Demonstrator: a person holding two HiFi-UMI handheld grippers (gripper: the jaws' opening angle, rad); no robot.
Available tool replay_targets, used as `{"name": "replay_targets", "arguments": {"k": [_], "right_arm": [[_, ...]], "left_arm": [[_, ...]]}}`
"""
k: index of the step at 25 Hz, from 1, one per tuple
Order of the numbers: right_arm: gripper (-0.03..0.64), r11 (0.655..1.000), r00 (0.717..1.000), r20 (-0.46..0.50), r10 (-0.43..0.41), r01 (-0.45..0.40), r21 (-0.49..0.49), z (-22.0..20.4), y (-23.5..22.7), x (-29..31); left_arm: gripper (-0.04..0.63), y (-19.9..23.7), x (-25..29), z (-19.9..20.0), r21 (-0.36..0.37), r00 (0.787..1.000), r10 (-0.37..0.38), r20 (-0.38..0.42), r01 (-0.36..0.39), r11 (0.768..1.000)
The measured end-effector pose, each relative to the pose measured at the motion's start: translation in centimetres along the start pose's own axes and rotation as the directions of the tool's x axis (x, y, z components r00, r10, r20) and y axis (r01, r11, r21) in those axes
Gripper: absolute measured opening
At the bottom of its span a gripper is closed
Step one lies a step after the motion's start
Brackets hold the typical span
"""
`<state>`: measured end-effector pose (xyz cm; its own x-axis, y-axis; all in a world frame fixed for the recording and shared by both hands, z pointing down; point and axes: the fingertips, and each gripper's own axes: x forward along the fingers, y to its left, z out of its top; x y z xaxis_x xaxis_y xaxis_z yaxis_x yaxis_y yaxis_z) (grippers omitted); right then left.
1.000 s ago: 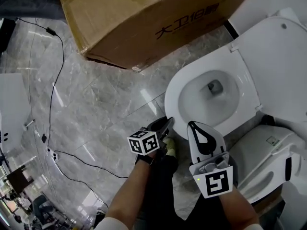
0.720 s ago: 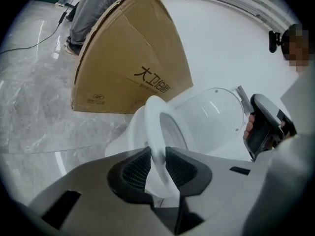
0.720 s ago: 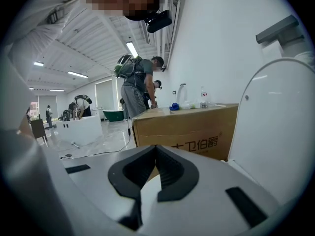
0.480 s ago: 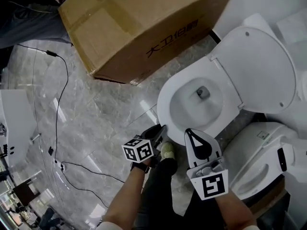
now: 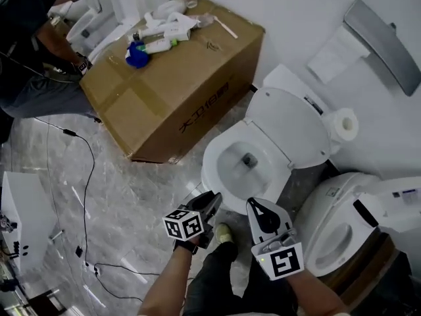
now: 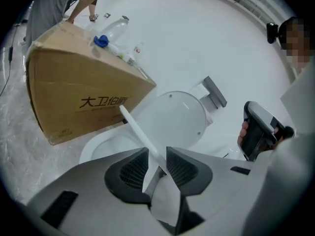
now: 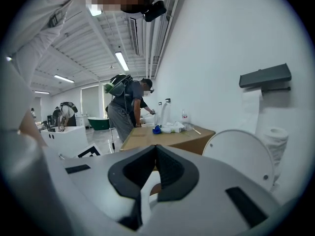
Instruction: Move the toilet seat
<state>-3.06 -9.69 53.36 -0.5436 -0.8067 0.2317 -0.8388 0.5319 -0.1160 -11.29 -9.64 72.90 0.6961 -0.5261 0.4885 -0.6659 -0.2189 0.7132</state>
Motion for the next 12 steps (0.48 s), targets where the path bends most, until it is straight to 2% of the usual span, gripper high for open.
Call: {"name": "replay_targets", "arguments": {"k": [7,12], "right_arm": [[0.015,0.996,0.995,0.041,-0.086,0.086,0.008,5.4,-5.7,-3.0],[0.014,0.993,0.992,0.044,-0.114,0.115,-0.003,7.4,-9.3,-3.9]], "left_arm": [[0.120,-6.3,2.1,4.7,0.060,1.000,-0.027,-0.002,0.027,0.998],[0.124,-9.8,4.0,7.5,0.088,0.999,-0.050,0.007,0.049,0.995]]}}
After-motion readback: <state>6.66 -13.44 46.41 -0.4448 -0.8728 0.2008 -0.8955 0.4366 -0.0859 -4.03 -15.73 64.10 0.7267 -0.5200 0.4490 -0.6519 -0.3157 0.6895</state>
